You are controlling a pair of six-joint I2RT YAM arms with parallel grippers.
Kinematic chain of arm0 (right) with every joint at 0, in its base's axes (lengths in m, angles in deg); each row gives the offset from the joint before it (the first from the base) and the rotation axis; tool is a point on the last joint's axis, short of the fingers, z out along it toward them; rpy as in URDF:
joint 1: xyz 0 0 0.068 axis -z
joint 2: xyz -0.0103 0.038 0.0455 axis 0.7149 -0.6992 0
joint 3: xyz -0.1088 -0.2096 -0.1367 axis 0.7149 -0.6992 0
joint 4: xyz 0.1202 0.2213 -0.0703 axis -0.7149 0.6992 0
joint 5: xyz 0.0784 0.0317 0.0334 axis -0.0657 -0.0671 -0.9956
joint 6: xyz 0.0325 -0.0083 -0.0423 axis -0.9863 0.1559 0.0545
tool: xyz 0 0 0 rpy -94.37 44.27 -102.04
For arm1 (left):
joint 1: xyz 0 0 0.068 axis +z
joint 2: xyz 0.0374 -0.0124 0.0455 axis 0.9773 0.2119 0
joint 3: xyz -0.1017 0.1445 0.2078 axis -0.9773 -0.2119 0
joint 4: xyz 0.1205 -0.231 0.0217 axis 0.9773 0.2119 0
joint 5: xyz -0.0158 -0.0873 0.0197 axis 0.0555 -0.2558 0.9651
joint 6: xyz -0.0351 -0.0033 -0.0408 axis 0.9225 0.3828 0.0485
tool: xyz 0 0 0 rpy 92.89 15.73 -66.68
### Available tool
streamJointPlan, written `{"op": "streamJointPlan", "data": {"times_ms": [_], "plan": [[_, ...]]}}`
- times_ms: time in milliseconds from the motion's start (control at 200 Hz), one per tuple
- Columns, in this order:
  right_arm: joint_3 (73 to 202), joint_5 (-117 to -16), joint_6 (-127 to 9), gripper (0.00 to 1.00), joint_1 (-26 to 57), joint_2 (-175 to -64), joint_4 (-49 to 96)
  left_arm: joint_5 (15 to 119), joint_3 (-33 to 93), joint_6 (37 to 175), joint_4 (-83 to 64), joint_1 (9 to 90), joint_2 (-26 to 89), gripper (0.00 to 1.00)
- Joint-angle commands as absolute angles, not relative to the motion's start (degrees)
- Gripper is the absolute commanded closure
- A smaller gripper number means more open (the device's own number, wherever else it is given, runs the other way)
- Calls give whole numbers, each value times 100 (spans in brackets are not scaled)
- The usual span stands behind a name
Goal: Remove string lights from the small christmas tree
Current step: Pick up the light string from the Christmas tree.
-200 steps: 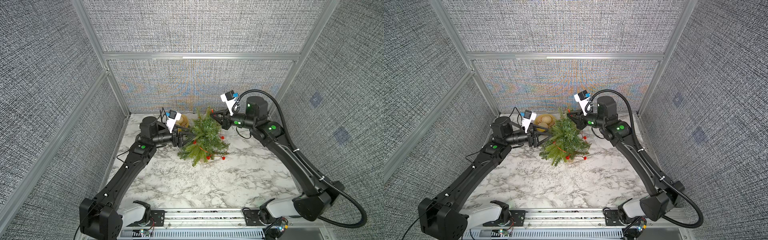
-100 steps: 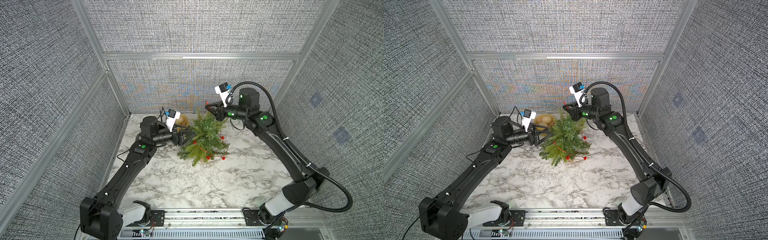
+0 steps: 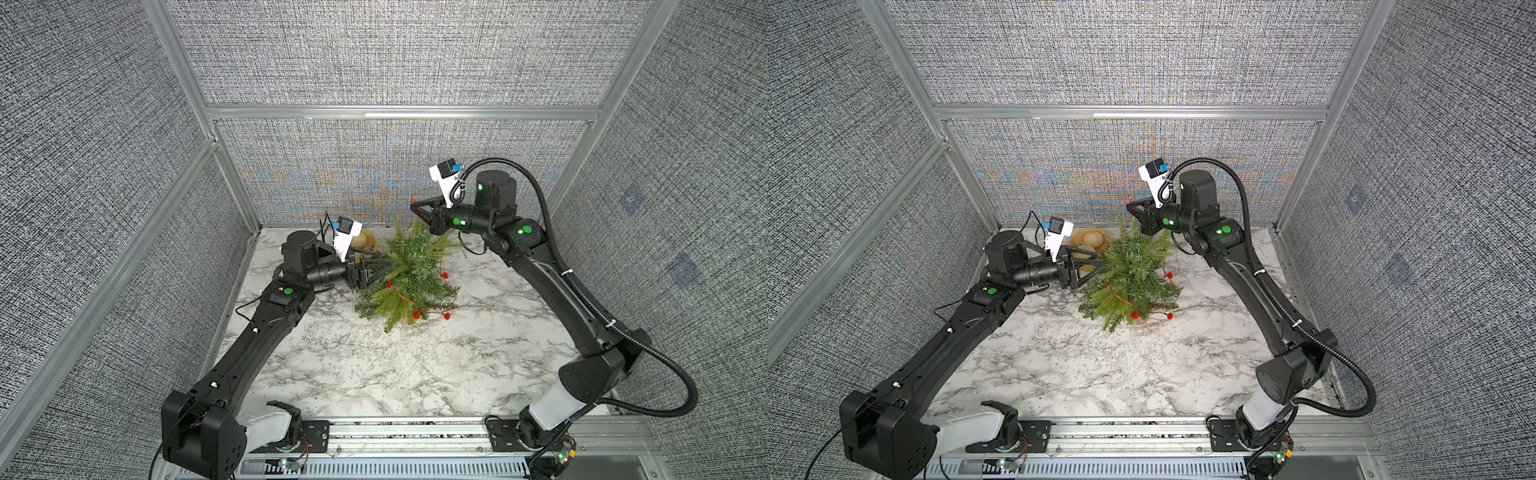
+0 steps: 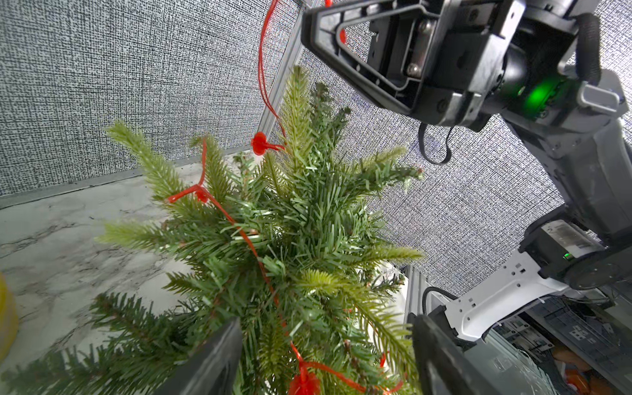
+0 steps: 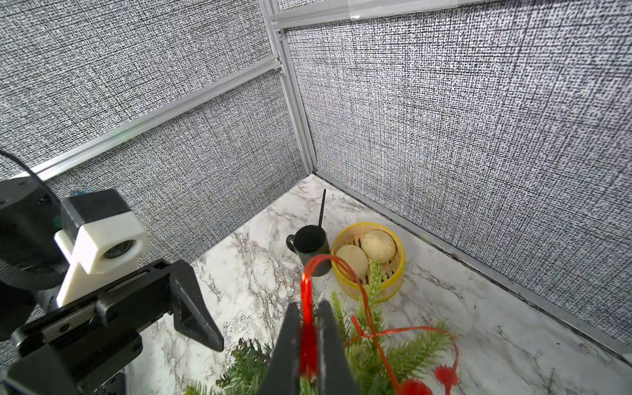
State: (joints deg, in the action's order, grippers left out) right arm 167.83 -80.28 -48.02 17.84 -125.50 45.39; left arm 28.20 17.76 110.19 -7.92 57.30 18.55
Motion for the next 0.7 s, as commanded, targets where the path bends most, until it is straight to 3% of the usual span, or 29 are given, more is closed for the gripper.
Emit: {"op": "streamJointPlan", "data": {"times_ms": [0, 690], "plan": [[16928, -7784, -4832, 96, 1777, -12618, 4649, 2788, 1807, 10943, -801, 5729, 1833, 21], [17305, -6418, -4625, 100, 2010, -12772, 5190, 2920, 1907, 10989, -500, 5704, 1630, 21]]}}
